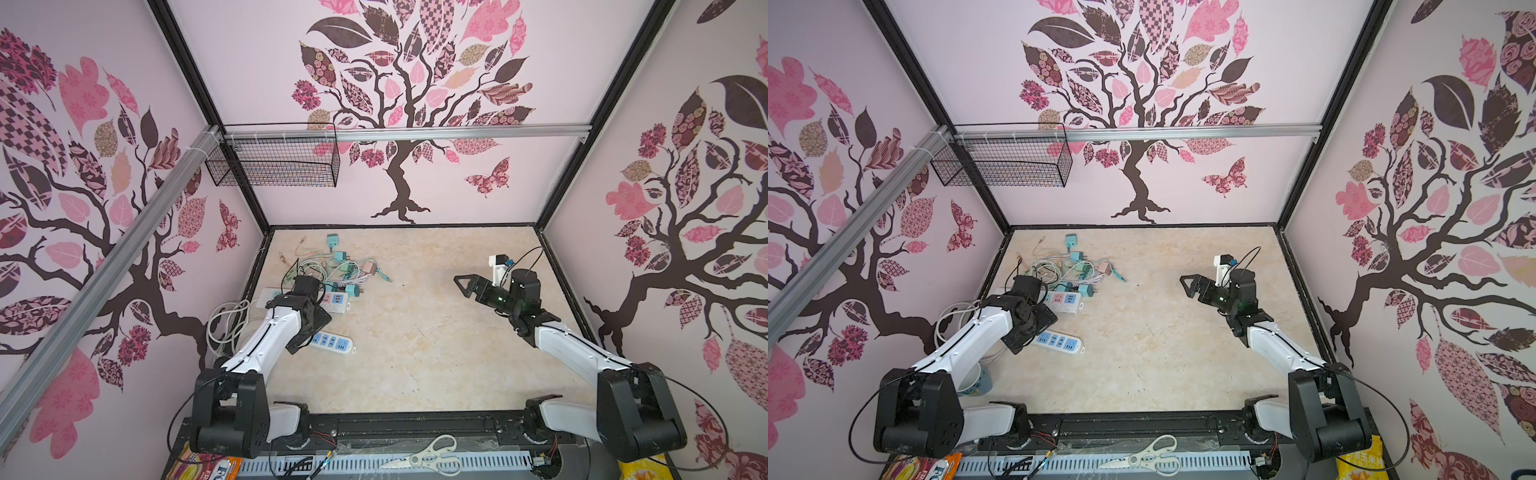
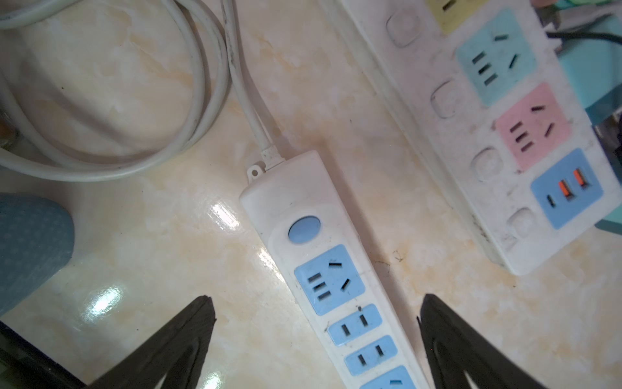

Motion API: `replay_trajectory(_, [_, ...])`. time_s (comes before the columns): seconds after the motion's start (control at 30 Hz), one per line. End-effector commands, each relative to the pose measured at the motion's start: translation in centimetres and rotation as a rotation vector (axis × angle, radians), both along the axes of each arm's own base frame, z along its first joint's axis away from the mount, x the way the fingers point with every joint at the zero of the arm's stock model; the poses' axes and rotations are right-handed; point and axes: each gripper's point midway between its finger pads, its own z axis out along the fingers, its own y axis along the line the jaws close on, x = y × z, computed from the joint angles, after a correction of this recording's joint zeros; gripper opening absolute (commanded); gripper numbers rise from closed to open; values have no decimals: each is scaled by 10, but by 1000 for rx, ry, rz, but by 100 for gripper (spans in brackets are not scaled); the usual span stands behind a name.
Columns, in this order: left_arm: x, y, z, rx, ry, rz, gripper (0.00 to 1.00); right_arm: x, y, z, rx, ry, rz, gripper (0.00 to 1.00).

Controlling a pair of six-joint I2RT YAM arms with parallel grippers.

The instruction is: Insert the plug

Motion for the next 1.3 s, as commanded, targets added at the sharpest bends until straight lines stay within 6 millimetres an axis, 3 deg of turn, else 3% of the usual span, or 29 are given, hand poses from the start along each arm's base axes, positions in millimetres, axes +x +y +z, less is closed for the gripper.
replay_trajectory(0.0, [34,21,18,15,-95,51,98,-2,1,19,-3,-73,9,100])
replay_trajectory(0.3, [94,77,33,12,-219,237,98,-5,-2,19,-17,-82,-9,100])
replay_trajectory(0.5, [111,134,19,-10,-205,405,98,-7,-6,18,-34,-59,-23,100])
replay_trajectory(0.7, [120,170,5,14,-168,418,98,-14,-7,18,-52,-58,-15,100])
replay_trajectory(1.07, [123,212,-22,-16,-110,426,94,-16,-5,20,-72,-70,5,100])
replay_trajectory(1.13, [124,210,-27,-37,-104,415,91,-16,-7,19,-76,-71,-5,100])
replay_trajectory(1.27, [134,189,-40,-134,-122,362,79,-16,-8,20,-77,-75,-13,100])
